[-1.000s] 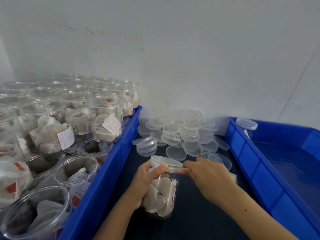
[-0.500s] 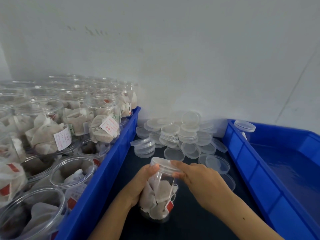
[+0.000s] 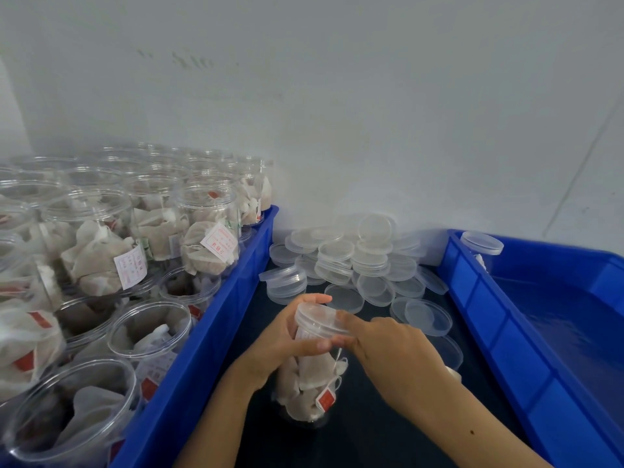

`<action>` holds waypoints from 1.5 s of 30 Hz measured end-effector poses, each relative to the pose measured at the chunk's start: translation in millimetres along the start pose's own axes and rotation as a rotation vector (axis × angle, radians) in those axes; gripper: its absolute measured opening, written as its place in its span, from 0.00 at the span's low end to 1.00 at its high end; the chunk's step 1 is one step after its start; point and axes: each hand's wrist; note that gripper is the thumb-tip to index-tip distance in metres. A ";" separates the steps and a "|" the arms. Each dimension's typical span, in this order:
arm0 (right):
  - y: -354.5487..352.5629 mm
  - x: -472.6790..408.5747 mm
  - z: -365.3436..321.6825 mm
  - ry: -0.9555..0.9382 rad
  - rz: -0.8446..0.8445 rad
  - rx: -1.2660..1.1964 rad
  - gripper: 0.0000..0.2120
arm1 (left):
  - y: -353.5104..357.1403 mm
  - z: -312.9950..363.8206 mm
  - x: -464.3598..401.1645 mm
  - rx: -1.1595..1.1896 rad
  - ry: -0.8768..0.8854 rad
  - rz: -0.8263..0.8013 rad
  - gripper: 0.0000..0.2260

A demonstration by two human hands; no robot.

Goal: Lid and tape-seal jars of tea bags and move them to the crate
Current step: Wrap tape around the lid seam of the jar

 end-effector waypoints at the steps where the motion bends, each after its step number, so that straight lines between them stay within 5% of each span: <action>1: 0.6 0.7 0.3 0.005 -0.002 -0.006 0.31 | 0.5 -0.4 -0.8 0.010 0.006 -0.003 0.36; 17: 6.4 -2.7 3.2 0.064 0.076 -0.414 0.05 | -4.3 -14.2 -1.2 0.211 0.024 0.140 0.32; 34: 2.7 -14.1 13.2 0.051 -0.039 -0.190 0.13 | -2.0 -27.7 0.5 0.455 -0.085 0.031 0.41; 45: -2.3 -15.5 27.6 0.023 -0.025 -0.175 0.23 | 1.2 -26.1 -0.4 0.358 -0.088 -0.015 0.49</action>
Point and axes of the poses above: each hand's wrist, its own x-axis away from the middle knuckle, its own y-axis out of the palm, z = x × y, and after that the axes turned 8 degrees about z, right-handed
